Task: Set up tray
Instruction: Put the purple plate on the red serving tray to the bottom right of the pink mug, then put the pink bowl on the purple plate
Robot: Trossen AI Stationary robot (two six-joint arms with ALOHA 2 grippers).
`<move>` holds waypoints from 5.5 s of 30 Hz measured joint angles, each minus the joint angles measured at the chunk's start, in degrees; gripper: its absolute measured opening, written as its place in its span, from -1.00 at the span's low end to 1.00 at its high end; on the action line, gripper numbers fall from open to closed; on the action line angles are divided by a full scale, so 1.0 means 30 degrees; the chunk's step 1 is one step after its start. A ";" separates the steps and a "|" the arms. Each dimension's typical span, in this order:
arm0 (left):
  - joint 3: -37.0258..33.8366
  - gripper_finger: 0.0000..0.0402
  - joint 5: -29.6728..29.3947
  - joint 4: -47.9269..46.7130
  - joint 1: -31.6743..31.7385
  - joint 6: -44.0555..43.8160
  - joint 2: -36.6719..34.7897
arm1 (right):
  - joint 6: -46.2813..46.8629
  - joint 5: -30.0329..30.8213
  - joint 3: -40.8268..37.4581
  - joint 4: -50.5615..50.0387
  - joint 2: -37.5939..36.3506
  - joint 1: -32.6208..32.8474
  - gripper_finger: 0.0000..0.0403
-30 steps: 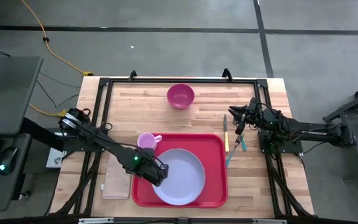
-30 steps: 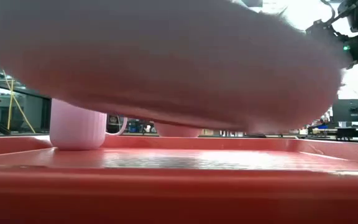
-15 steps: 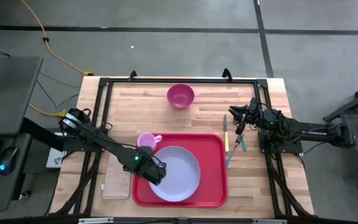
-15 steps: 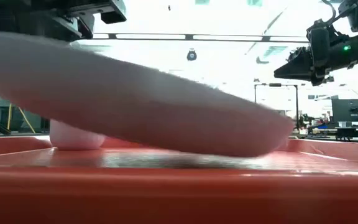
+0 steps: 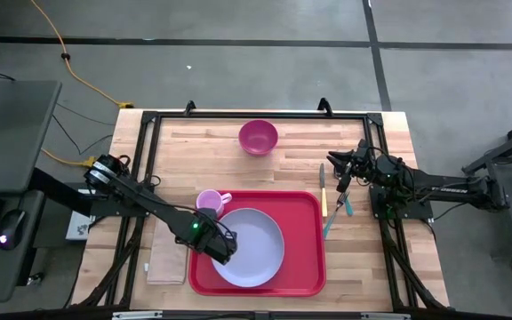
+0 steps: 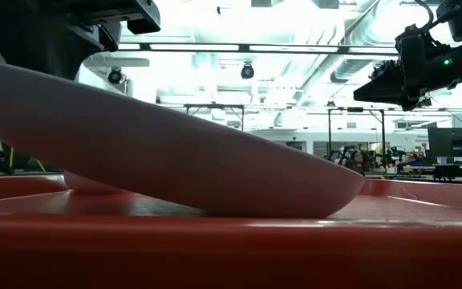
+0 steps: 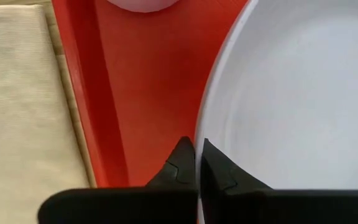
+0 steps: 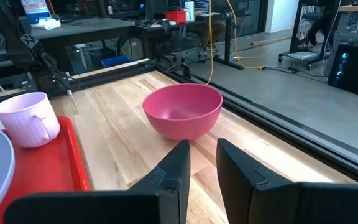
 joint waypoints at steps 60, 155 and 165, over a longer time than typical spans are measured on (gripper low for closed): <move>0.3781 -0.57 -0.1038 -0.5149 0.0000 0.1183 -0.0022 | 0.0065 -0.0141 0.0000 0.0007 -0.0007 0.0004 -0.72; -1.4018 -0.85 -1.6205 0.3886 0.0015 1.2648 -2.3365 | 0.1727 -0.6753 1.4000 -0.1604 1.7879 -0.6347 -0.72; -1.4018 -0.78 -1.6577 0.2081 0.0015 1.1329 -2.3463 | 0.1727 -0.7987 1.4185 -0.1444 1.8681 -0.8044 -0.72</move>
